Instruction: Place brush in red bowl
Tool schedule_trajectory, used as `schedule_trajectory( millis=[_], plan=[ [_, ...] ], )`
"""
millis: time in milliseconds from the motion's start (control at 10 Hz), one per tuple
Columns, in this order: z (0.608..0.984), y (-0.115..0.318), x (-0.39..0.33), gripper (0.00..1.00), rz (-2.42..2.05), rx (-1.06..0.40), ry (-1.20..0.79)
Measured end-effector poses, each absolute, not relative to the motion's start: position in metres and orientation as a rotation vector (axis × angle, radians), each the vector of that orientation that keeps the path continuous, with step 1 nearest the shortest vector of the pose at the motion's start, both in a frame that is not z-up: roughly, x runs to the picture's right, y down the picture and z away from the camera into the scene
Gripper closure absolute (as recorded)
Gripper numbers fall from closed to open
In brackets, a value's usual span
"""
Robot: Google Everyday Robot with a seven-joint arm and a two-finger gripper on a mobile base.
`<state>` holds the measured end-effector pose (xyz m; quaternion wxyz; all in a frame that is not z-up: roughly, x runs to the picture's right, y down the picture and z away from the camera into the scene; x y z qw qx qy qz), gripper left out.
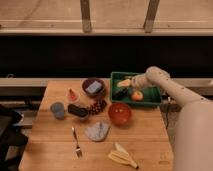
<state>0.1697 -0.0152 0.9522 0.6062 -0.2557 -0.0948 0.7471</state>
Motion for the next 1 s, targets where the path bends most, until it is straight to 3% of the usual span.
schedule_trajectory(
  millis=[500, 1000],
  plan=[
    [0.957, -0.007, 0.157, 0.22, 1.757, -0.629, -0.237],
    [0.934, 0.006, 0.140, 0.22, 1.766, -0.696, -0.225]
  ],
)
